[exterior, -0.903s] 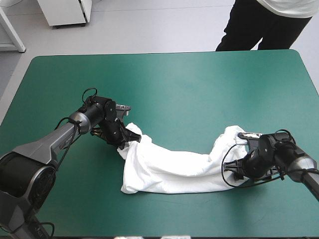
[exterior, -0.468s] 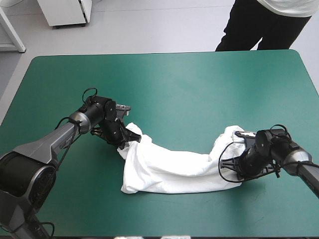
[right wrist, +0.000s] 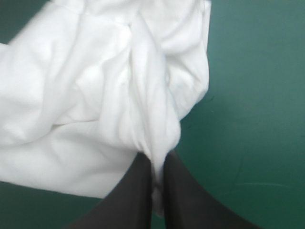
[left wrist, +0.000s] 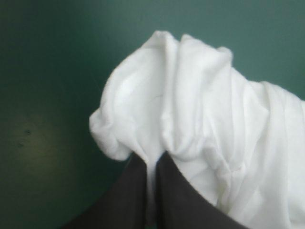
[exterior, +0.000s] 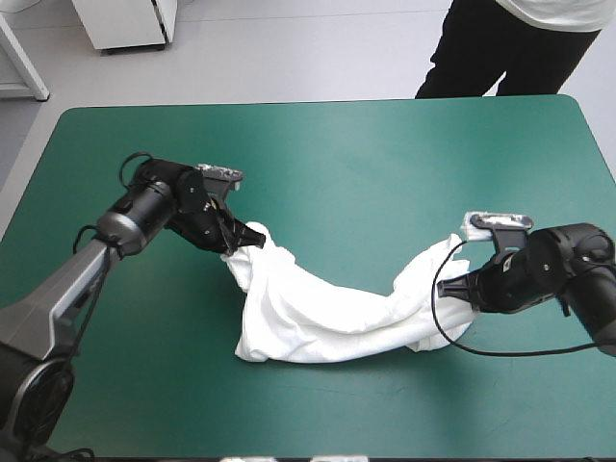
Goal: Fold the cloth
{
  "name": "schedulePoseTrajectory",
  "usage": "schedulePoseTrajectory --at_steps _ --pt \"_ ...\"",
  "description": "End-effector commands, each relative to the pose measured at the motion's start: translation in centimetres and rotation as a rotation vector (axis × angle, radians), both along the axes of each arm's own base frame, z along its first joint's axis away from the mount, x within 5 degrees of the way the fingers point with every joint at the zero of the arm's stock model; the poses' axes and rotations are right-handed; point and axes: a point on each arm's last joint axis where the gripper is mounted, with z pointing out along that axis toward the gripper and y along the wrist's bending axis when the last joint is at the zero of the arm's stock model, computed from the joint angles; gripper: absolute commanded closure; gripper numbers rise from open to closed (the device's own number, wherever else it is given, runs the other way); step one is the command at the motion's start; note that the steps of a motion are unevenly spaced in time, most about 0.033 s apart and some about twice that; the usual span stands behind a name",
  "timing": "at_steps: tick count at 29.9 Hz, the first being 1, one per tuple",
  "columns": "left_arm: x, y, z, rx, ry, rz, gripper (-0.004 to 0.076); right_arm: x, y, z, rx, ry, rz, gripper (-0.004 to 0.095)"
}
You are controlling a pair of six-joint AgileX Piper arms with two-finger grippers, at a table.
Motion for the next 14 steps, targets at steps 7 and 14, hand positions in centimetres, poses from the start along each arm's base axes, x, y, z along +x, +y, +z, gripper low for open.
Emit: schedulePoseTrajectory --at_steps 7,14 --pt "-6.5 2.3 16.4 -0.166 -0.435 -0.01 0.0734 -3.3 -0.9 13.1 0.042 -0.411 0.044 0.0925" --pt "-11.9 3.8 25.8 -0.317 -0.752 -0.068 0.0734 -6.4 -1.2 21.1 0.108 -0.708 0.095 0.0925"
